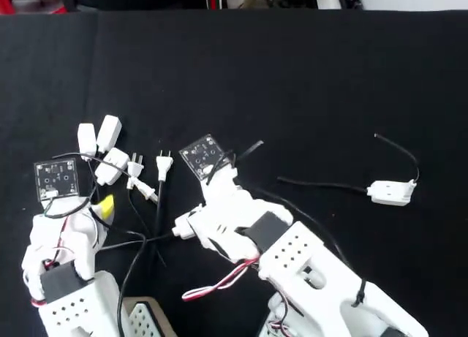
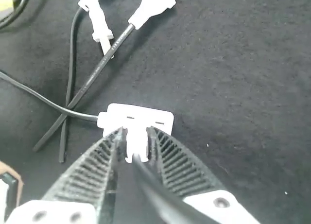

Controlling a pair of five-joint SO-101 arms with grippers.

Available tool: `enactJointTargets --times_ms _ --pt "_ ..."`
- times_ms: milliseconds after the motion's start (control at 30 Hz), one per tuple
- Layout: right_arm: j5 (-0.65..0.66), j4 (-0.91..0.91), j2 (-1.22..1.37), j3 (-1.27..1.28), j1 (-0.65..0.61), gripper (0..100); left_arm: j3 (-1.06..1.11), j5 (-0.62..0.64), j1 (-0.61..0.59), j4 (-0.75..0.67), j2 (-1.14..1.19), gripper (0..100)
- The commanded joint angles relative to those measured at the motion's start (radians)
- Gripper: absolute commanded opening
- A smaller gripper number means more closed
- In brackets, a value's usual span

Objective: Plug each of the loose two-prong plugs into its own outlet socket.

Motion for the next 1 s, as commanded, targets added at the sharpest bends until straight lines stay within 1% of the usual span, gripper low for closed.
enactJointTargets --times_ms 0,200,300,700,967 --pt "-0.037 -0.057 0.047 -0.010 0.002 1.2 0.015 -0.048 -0.035 -0.021 0.008 32" --pt "-0.038 -0.057 0.199 -0.084 0.080 1.2 0.035 -0.060 -0.050 -0.021 0.008 32" --pt "-0.038 -0.064 0.248 -0.101 0.091 1.2 0.035 -0.060 -0.050 -0.023 0.008 32" --pt "-0.038 -0.057 0.263 -0.104 0.092 1.2 0.036 -0.060 -0.050 -0.021 0.008 32" --pt "-0.038 -0.008 0.263 -0.104 0.092 1.2 0.036 -0.060 -0.050 -0.021 0.008 32"
